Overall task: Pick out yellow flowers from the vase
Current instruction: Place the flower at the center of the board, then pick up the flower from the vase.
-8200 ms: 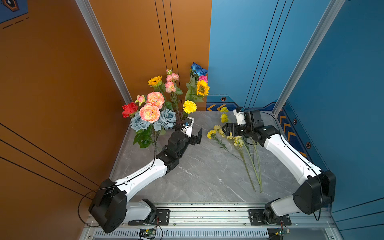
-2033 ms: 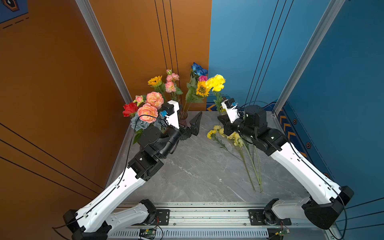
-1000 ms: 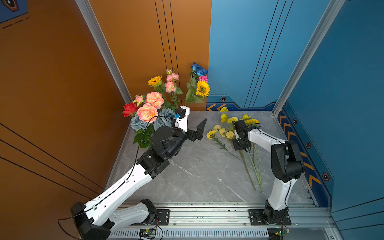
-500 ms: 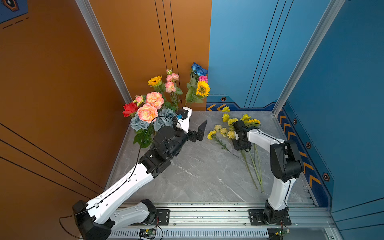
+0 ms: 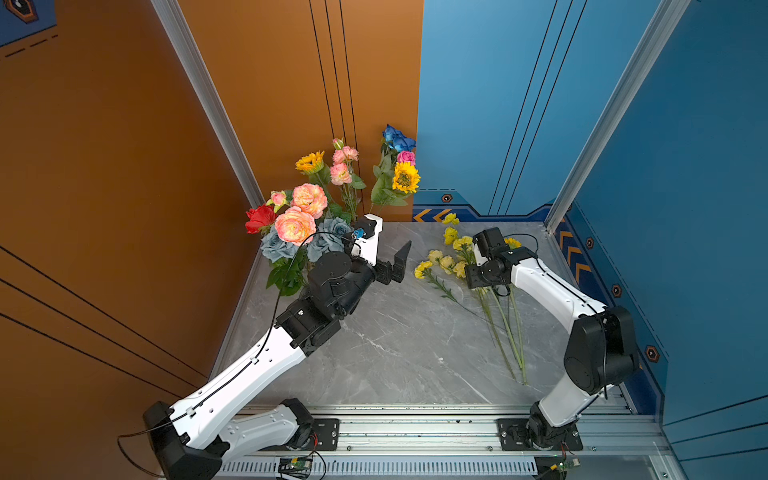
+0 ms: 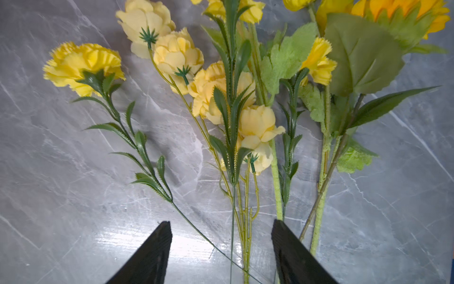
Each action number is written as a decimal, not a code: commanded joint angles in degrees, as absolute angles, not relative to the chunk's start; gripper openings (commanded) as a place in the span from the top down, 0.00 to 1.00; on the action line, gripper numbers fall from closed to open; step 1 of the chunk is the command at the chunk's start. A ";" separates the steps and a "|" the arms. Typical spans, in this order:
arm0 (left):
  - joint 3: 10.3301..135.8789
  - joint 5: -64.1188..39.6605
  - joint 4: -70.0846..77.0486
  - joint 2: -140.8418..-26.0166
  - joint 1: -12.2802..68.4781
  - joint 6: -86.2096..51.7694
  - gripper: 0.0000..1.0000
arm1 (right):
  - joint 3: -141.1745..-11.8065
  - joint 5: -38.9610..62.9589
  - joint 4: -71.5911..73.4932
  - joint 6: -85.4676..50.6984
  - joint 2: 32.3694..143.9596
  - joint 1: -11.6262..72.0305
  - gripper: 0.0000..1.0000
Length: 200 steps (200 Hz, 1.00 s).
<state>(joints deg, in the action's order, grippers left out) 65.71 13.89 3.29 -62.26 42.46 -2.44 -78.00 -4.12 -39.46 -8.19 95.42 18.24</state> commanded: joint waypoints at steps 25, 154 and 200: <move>76.16 16.88 0.39 -65.55 43.83 -1.63 0.02 | -78.92 1.31 -36.59 -11.86 90.24 19.76 0.12; 68.99 26.01 28.06 -87.87 40.41 10.23 0.00 | -73.43 16.90 -26.61 -18.52 83.77 13.57 0.00; 70.55 31.80 37.07 -95.70 38.53 14.11 0.00 | -72.23 19.33 -24.62 -18.68 84.54 11.90 0.00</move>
